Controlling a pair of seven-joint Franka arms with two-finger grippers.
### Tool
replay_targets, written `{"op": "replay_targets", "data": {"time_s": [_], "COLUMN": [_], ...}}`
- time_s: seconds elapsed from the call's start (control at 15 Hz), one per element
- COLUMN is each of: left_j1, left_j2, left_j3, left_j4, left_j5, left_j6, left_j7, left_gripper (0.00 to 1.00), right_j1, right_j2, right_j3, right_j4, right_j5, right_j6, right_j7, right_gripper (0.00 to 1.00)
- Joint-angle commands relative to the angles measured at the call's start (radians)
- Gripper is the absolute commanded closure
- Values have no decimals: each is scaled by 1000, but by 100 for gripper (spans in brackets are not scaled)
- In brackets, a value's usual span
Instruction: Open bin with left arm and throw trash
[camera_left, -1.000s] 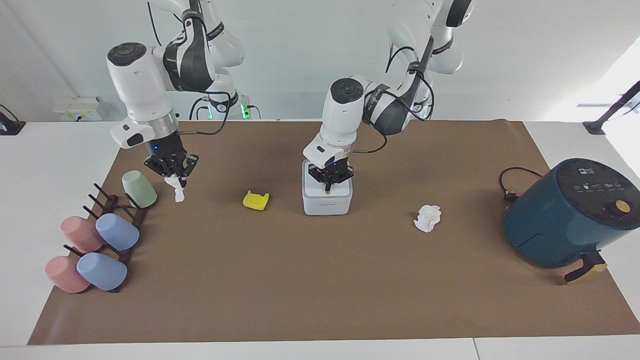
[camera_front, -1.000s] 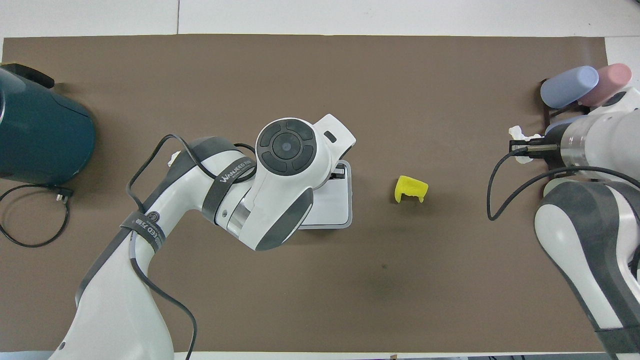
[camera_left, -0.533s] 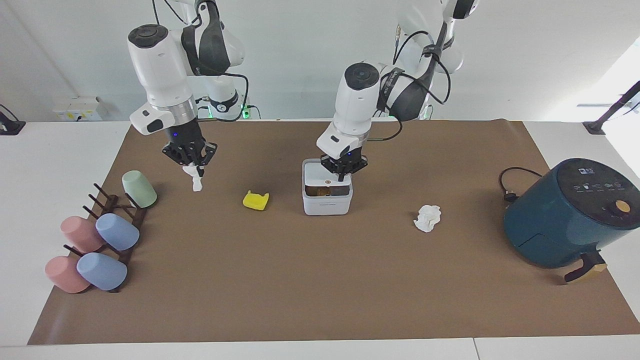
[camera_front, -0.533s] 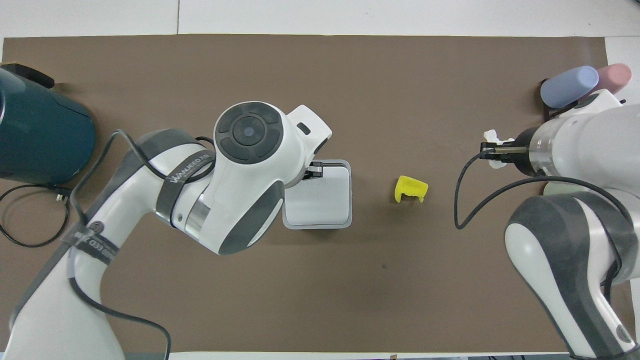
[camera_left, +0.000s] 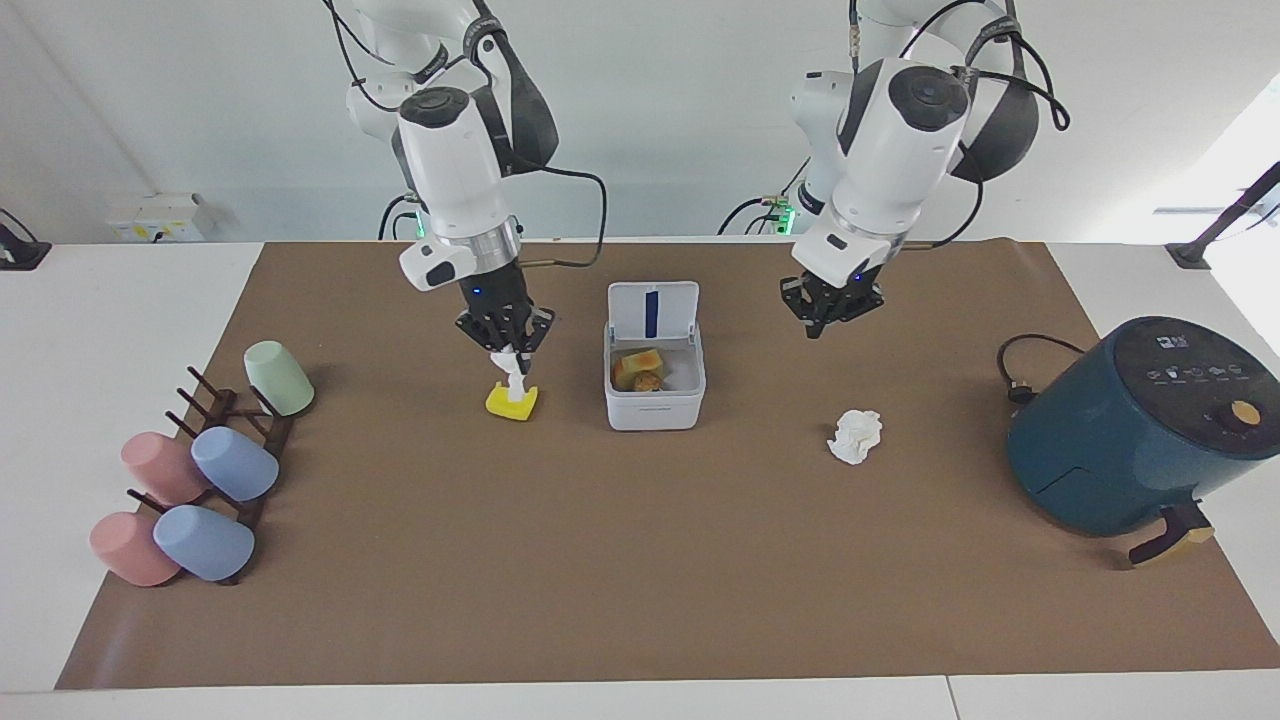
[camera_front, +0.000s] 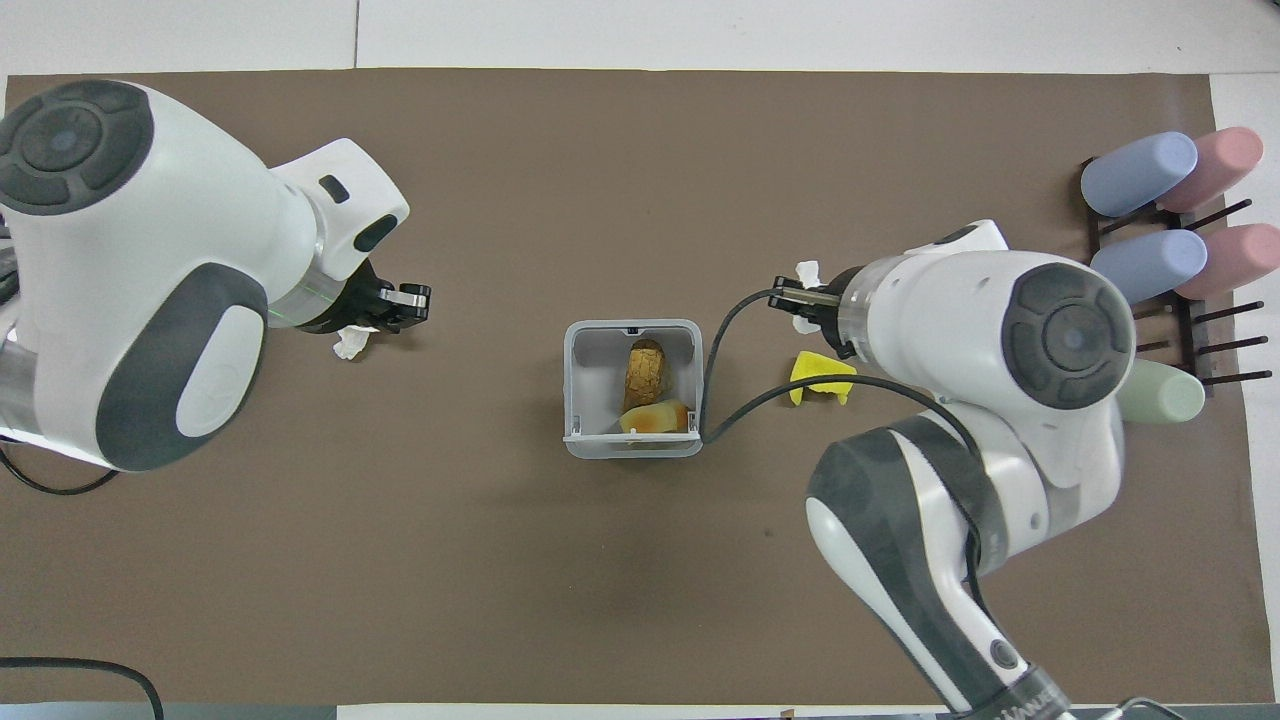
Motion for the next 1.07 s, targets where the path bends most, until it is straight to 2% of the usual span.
{"op": "replay_targets", "data": {"time_s": [0.0, 0.07, 0.2, 0.33, 0.6, 0.87, 0.93, 1.0], "left_j1": [72, 88, 128, 142, 145, 160, 162, 162], "left_j2": [-27, -27, -24, 2, 50, 120, 132, 148], "left_j3": [-5, -5, -4, -4, -4, -4, -4, -2], "left_j4": [-118, -159, -239, -277, -382, -386, -385, -385], "left_j5": [-23, -23, -23, -23, -23, -11, -9, -9], "left_j6": [73, 131, 247, 327, 536, 625, 640, 653], "left_j7": [128, 148, 258, 367, 406, 418, 435, 437], "left_gripper": [14, 0, 0, 0, 0, 0, 0, 0], "right_j1": [80, 100, 151, 183, 229, 272, 275, 275], "right_j2": [79, 98, 128, 130, 147, 173, 171, 171], "right_j3": [1, 1, 1, 3, 3, 3, 3, 3], "right_j4": [79, 95, 118, 116, 107, 105, 104, 104], "right_j5": [0, -3, 3, 15, 104, 107, 107, 107], "right_j6": [16, 19, 24, 30, 71, 113, 108, 104], "right_j7": [200, 240, 319, 378, 395, 459, 464, 464], "right_gripper": [100, 100, 100, 100, 100, 100, 69, 32]}}
